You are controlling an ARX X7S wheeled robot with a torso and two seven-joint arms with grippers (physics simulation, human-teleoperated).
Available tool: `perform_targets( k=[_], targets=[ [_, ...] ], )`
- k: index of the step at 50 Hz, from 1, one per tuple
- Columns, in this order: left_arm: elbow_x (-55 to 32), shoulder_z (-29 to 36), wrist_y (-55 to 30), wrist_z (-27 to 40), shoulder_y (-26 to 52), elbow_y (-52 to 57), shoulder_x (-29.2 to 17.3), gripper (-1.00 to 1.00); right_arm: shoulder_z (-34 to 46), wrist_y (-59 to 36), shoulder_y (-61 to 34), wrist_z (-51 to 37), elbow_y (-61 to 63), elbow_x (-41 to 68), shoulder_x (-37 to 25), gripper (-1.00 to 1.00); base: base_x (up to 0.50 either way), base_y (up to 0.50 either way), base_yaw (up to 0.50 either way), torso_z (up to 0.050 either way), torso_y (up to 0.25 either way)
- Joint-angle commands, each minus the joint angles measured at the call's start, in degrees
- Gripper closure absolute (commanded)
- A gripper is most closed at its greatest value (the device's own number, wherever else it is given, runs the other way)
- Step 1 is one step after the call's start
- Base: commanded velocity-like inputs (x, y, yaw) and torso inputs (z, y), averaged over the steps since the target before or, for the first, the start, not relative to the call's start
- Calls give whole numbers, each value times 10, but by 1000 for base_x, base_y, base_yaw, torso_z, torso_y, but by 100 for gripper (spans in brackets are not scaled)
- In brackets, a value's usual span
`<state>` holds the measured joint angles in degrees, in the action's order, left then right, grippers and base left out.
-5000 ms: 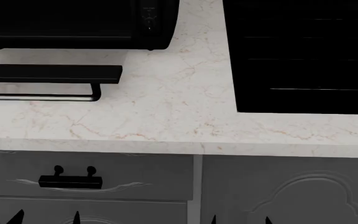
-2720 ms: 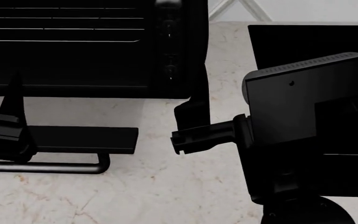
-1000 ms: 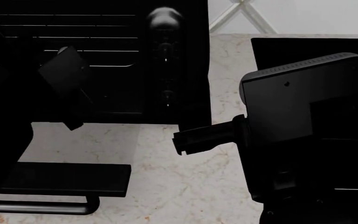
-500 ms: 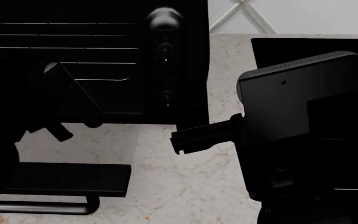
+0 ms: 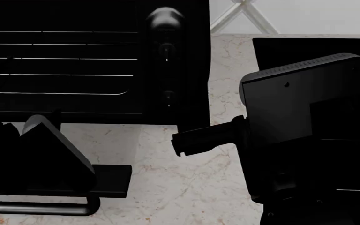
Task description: Fully slide the toaster oven rack0 out.
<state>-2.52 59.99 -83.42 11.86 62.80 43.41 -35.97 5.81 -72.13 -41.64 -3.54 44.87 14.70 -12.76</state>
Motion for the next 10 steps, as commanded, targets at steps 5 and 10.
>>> perform_targets(
  k=[5,10],
  targets=[
    [-28,4,-66,84,-12,142,-25,-100,-3,-2,0,-2,3,7,-2,-100,0,0,0,0,0],
    [-376,-54,-66,396,98,130,-54,-100,-4,-9,-1,-4,9,9,-2,-100,0,0,0,0,0]
  ],
)
